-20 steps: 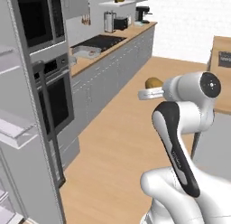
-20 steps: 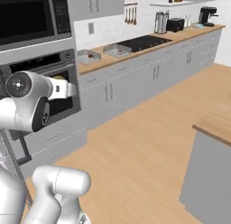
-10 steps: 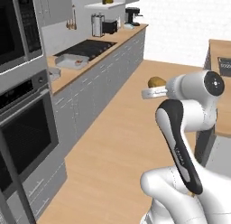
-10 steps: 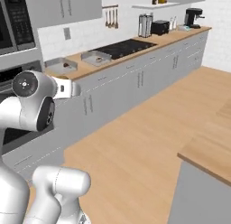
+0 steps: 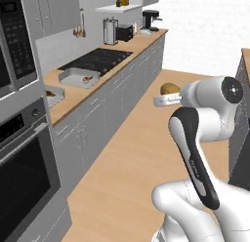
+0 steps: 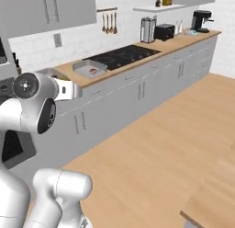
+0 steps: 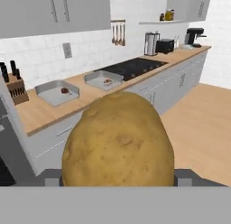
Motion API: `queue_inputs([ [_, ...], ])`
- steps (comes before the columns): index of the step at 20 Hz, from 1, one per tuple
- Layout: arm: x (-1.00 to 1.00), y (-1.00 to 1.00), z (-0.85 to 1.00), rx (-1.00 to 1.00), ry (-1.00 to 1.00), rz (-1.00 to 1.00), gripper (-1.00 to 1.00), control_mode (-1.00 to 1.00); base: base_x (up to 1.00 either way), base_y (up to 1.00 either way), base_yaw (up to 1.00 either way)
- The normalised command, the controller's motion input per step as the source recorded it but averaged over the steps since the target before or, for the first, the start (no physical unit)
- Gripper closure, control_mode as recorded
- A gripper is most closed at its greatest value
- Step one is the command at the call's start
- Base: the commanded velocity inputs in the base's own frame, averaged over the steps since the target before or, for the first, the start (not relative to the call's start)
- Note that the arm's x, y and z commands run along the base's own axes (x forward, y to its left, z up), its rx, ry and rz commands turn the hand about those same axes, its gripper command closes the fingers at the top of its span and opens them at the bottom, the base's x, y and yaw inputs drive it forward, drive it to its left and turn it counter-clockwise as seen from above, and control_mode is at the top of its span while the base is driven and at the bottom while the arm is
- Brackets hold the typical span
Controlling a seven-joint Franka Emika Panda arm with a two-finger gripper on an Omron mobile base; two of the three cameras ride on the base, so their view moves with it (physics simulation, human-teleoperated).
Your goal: Place one potato and one chicken drumstick in each tupperware on the nearby counter, to pack two identical lunches.
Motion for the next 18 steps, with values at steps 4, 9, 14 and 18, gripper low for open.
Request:
queue_inputs([
  [4,0.0,0.0,0.0,0.0,0.0,0.0,1.0,1.0,1.0,0.29,0.03],
  [9,0.0,0.0,0.0,0.0,0.0,0.0,1.0,1.0,1.0,0.23,0.21],
  [14,0.0,0.0,0.0,0.0,0.0,0.0,1.0,1.0,1.0,-0.04,0.41],
  [18,0.0,0.0,0.0,0.0,0.0,0.0,1.0,1.0,1.0,-0.16,0.54],
])
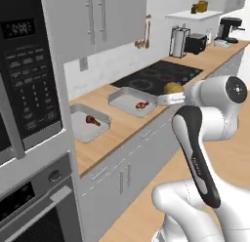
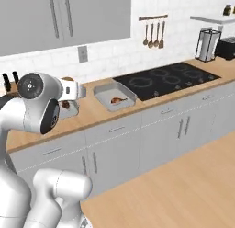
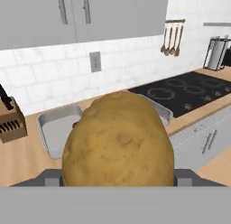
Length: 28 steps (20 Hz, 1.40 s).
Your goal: Place one potato and one chicken drumstick in each tupperware on the nearby counter, to pack two identical lunches.
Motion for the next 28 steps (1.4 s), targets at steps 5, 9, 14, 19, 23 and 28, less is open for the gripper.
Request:
queue_inputs([
  [5,0.0,0.0,0.0,0.0,0.0,0.0,1.0,1.0,1.0,-0.01,0.69],
  [9,0.0,0.0,0.0,0.0,0.0,0.0,1.0,1.0,0.95,-0.15,0.74],
  [14,0.0,0.0,0.0,0.0,0.0,0.0,1.0,1.0,0.66,-0.4,0.67],
  [19,0.0,0.0,0.0,0.0,0.0,0.0,1.0,1.0,0.02,-0.75,0.34],
  [23,0.0,0.0,0.0,0.0,0.0,0.0,1.0,1.0,0.0,-0.3,0.09],
  [28,0.0,0.0,-0.39,0.0,0.06,0.0,1.0,-1.0,0.0,-0.02,0.01],
])
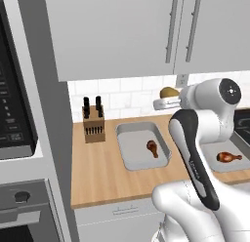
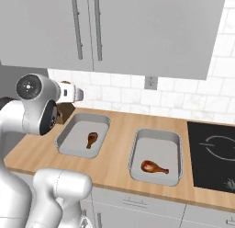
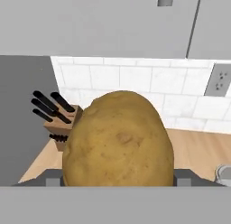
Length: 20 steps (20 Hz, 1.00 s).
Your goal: Place one potato and one chicken drumstick in each tupperware on the nearby counter, to pack two identical lunches.
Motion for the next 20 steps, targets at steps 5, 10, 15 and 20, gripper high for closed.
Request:
queue_inputs([
  [5,0.0,0.0,-1.0,-0.02,0.17,0.0,1.0,-1.0,0.0,0.0,0.0],
  [10,0.29,0.12,-0.99,-0.02,0.12,0.0,1.0,-1.0,0.0,0.0,0.0],
  [15,0.55,0.28,-0.91,0.0,0.09,0.03,1.0,-1.0,0.0,0.0,0.0],
  [20,0.78,0.24,-0.62,0.0,0.14,0.04,1.0,-1.0,0.0,0.0,0.0],
])
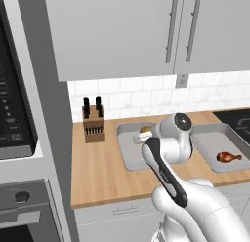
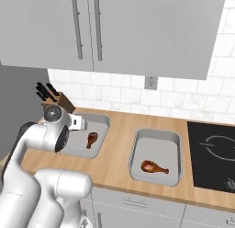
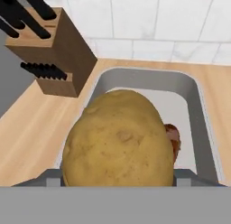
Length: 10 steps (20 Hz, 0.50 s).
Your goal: Place one potato and one chicken drumstick in each tupperware on the nearby counter, to pack two identical lunches.
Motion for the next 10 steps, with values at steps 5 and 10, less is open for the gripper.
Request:
queue_inputs([
  [5,0.62,0.12,-0.28,0.01,0.29,0.01,1.0,-1.0,0.0,0.0,0.0],
  [10,0.37,0.0,-0.43,0.0,0.15,0.0,1.0,-1.0,0.0,0.0,0.0],
])
